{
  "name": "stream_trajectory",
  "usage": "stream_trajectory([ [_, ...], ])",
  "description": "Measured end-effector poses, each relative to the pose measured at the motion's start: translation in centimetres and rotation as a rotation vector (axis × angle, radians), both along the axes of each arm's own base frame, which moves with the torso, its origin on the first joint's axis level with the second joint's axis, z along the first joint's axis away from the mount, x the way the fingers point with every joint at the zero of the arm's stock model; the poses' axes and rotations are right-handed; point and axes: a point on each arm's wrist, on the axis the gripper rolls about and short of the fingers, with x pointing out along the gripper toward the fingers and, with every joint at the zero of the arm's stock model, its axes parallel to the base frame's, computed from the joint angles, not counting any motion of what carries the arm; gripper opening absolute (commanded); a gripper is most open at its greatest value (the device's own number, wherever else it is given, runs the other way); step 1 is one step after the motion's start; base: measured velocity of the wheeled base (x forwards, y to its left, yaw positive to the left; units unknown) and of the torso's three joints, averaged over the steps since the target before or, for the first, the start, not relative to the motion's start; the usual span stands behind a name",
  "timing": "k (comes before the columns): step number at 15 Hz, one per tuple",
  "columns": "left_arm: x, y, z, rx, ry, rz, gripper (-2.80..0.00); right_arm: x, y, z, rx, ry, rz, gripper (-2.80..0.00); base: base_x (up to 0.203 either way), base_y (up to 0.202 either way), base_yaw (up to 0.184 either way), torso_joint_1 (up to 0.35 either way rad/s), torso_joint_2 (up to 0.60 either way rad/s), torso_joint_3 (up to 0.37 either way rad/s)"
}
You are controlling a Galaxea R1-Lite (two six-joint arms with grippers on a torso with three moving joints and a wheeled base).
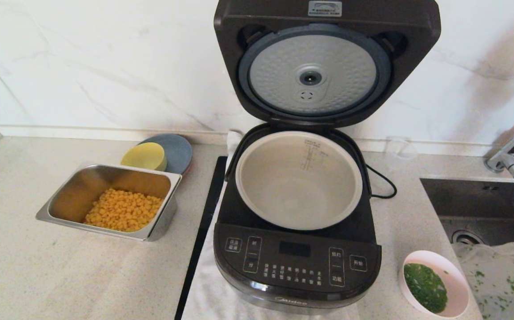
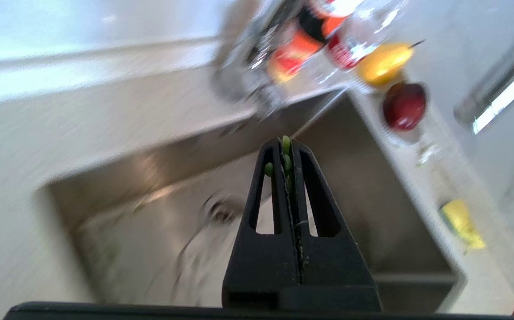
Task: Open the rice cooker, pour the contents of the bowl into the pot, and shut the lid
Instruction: Turn on the tap
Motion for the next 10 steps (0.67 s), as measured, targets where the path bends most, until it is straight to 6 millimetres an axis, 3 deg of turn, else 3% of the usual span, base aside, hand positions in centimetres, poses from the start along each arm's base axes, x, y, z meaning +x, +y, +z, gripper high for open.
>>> stream_trajectory([
  [4,0.0,0.0,0.0,0.000,0.000,0.000,-2.80,4.4,-3.9,-2.1,-0.099,-0.068,-0.093,-2.80,0.000,0.000,0.000,0.000,0.00,0.000],
  [10,0.0,0.0,0.0,0.000,0.000,0.000,-2.80,8.6,-6.7,-4.8,-0.216,-0.138,-0.129,-2.80,0.000,0.000,0.000,0.000,0.00,0.000],
])
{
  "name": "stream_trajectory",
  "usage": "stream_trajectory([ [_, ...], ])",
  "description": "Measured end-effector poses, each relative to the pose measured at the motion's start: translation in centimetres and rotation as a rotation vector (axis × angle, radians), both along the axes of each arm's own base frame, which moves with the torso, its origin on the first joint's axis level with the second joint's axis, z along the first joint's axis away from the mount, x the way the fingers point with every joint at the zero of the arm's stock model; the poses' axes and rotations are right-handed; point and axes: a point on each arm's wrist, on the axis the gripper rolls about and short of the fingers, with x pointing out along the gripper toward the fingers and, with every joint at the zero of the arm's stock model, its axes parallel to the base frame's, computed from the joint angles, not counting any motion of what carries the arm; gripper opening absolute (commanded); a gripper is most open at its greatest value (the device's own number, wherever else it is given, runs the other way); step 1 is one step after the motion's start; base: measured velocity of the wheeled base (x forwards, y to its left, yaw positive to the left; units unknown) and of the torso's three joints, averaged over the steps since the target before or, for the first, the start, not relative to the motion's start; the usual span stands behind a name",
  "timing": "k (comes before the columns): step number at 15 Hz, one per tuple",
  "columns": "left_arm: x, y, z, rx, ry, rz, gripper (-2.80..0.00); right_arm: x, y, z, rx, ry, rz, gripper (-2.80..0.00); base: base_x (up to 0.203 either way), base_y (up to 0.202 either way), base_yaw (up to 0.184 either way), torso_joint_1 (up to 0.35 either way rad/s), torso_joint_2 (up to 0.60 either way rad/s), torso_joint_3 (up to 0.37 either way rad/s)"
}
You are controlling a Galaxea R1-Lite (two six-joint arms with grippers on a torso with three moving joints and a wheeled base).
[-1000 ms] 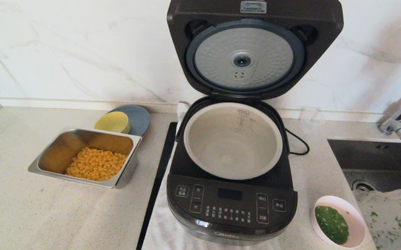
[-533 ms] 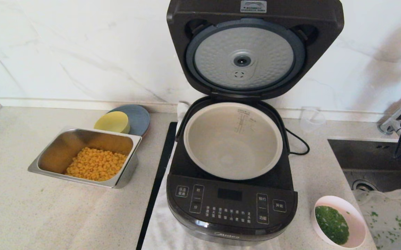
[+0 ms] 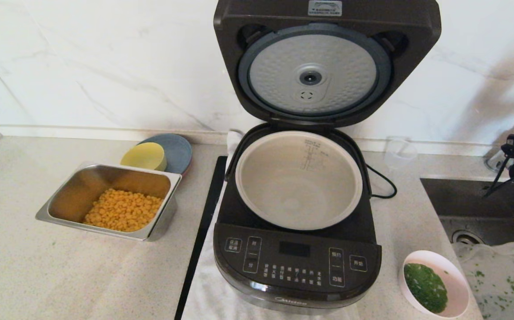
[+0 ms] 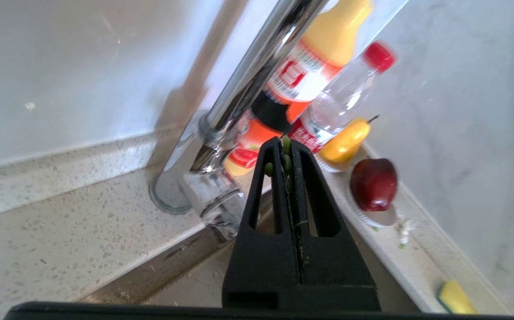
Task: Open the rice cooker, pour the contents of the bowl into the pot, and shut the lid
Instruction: Turn on the tap
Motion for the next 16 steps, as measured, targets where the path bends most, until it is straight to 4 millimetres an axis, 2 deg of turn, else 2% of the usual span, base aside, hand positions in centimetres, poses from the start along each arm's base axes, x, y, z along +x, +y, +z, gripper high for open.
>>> stream_trajectory([
  [11,0.0,0.0,0.0,0.000,0.000,0.000,-2.80,3.8,-1.8,-2.8,0.027,0.079,-0.006,-2.80,0.000,0.000,0.000,0.000,0.00,0.000],
  [16,0.0,0.0,0.0,0.000,0.000,0.000,-2.80,4.8,-2.2,-2.9,0.026,0.077,-0.009,-2.80,0.000,0.000,0.000,0.000,0.00,0.000],
])
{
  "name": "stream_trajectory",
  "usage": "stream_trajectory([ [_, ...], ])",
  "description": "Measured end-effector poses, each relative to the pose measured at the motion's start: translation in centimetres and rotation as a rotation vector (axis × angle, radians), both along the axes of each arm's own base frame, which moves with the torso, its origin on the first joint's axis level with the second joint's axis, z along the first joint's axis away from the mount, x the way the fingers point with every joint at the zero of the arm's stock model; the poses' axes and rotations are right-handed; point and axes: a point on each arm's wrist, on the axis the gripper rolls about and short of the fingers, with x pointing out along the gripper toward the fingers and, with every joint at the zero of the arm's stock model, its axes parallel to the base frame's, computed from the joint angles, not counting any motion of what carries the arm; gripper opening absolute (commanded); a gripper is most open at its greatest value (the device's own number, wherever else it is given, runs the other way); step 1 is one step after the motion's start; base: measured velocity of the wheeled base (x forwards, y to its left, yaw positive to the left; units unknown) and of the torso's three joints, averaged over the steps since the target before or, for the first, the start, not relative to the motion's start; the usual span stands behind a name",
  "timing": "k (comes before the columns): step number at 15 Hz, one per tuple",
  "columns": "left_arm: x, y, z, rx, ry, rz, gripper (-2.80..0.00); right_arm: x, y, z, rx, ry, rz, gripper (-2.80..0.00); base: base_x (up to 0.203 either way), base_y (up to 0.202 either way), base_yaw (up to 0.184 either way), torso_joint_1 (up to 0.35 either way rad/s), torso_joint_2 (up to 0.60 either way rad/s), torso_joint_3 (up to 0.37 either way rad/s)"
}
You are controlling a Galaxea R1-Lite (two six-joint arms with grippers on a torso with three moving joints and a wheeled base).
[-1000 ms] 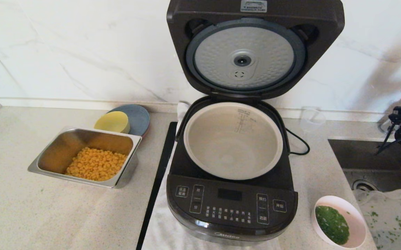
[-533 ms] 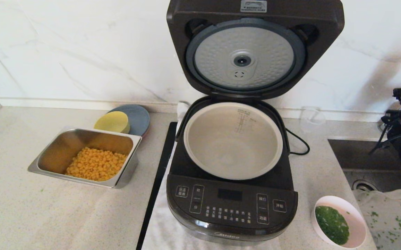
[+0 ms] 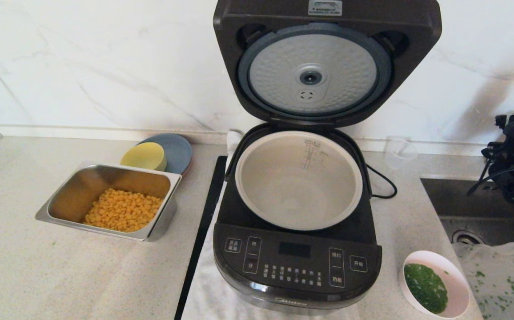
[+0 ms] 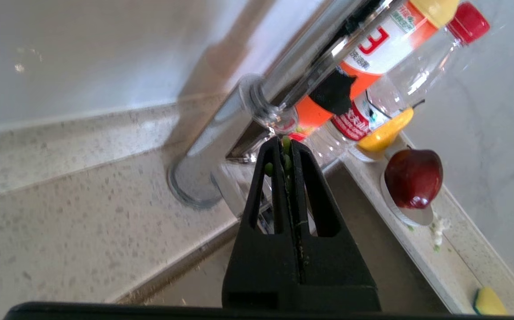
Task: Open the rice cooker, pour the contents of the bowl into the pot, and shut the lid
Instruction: Turn on the tap
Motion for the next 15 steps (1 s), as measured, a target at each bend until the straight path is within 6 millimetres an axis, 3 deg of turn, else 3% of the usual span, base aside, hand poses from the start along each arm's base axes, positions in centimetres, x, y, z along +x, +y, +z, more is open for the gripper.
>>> stream_trajectory([
  [7,0.0,0.0,0.0,0.000,0.000,0.000,-2.80,0.6,-0.2,-1.1,0.007,0.018,-0.004,-2.80,0.000,0.000,0.000,0.000,0.00,0.000],
  [15,0.0,0.0,0.0,0.000,0.000,0.000,-2.80,-0.5,-0.7,-2.6,0.035,0.065,-0.037,-2.80,0.000,0.000,0.000,0.000,0.00,0.000],
])
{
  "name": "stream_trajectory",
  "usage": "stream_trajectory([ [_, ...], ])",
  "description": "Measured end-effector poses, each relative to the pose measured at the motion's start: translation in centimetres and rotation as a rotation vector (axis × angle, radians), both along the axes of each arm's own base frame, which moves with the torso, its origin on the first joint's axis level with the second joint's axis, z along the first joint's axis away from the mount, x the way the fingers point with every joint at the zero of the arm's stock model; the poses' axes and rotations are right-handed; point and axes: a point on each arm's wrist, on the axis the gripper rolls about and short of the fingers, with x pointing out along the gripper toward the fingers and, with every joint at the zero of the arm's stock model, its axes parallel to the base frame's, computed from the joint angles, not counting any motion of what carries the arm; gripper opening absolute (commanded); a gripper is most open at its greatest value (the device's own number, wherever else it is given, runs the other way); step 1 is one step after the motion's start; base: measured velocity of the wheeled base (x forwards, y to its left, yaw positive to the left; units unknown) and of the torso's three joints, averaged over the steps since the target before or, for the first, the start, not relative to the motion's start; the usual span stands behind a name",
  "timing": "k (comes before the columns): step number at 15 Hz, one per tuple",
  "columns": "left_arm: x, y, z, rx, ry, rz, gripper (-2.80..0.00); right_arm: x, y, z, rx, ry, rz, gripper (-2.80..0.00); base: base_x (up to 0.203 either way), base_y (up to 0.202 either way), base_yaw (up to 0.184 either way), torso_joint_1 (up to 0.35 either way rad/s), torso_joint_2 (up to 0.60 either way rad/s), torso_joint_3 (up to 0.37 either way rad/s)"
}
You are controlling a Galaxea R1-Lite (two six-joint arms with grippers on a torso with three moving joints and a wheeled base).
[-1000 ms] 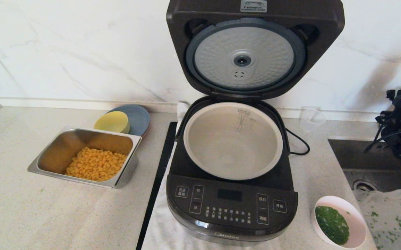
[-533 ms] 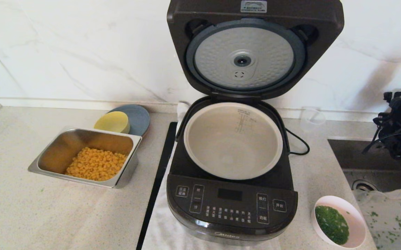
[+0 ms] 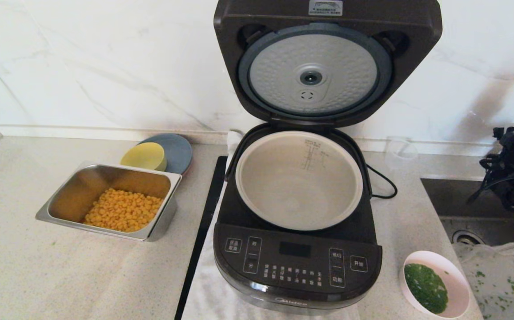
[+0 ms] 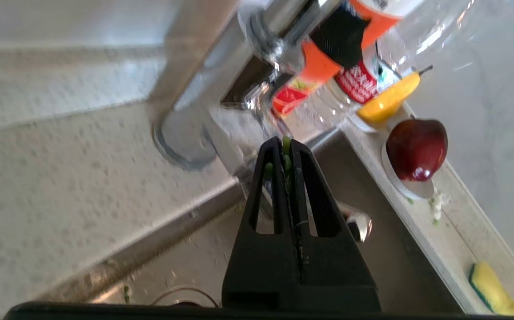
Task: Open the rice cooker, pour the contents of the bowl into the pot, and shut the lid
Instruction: Turn on the tap, then fill a bowl with water from the tap
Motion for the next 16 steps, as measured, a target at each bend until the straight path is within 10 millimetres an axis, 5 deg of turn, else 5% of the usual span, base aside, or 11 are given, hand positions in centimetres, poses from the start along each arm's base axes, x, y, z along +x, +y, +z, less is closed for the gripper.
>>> stream_trajectory([
  [10,0.0,0.0,0.0,0.000,0.000,-0.001,-2.80,-2.1,-0.7,-1.2,0.035,0.032,-0.030,-2.80,0.000,0.000,0.000,0.000,0.00,0.000],
  [16,0.0,0.0,0.0,0.000,0.000,0.000,-2.80,-4.4,4.2,1.0,0.101,0.048,0.101,-2.80,0.000,0.000,0.000,0.000,0.00,0.000],
])
